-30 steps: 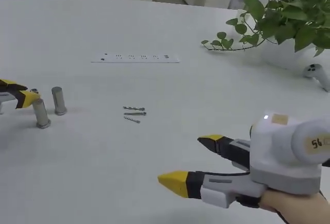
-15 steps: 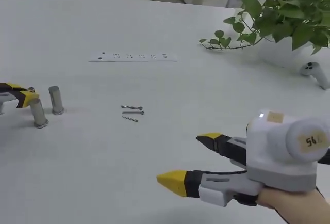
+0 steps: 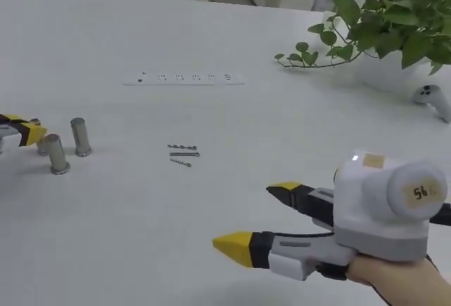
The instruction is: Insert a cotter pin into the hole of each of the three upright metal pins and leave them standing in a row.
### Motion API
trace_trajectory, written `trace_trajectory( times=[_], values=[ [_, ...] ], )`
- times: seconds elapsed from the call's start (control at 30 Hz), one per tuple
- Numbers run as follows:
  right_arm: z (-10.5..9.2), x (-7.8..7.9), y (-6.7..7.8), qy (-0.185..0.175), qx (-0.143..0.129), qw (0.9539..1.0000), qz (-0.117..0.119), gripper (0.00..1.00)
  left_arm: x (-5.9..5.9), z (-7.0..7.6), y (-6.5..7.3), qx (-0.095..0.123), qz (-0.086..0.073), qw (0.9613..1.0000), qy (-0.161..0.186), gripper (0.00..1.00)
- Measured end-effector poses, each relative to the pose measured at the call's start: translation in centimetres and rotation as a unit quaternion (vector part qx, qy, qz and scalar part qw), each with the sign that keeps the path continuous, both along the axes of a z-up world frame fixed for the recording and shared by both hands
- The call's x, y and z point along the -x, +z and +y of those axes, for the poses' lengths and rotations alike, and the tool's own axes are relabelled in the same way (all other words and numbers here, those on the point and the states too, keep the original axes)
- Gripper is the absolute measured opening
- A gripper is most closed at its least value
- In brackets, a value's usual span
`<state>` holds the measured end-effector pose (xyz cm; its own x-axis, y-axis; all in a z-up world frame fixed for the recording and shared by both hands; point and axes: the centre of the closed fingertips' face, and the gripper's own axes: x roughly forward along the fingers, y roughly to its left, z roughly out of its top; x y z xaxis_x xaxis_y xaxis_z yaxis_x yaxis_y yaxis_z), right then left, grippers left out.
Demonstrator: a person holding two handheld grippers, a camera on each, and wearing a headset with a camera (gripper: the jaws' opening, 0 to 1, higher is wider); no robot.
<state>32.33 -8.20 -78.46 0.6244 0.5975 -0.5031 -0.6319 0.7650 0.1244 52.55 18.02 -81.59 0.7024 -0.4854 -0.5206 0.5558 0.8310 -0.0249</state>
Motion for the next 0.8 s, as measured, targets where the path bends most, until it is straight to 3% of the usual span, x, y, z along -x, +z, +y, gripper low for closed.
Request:
trace_trajectory(
  times=[0.17,0.27,0.43,0.8],
  values=[
    [0.3,0.1,0.2,0.004,-0.002,1.0000,-0.003,0.76,1.0,0.7,0.4,-0.009,-0.003,0.9999,0.013,0.07],
    [0.6,0.3,0.2,0.006,-0.005,1.0000,-0.004,0.76,1.8,1.2,0.4,-0.003,0.002,0.9995,0.030,0.07],
    [1.3,0.8,0.5,0.022,-0.001,0.9997,-0.008,0.75,3.8,1.7,0.5,-0.014,0.010,0.9992,0.035,0.07],
    [2.3,1.2,1.0,0.032,-0.010,0.9994,-0.012,0.67,7.8,1.4,2.1,0.008,0.008,0.9988,0.047,0.07]
  ],
)
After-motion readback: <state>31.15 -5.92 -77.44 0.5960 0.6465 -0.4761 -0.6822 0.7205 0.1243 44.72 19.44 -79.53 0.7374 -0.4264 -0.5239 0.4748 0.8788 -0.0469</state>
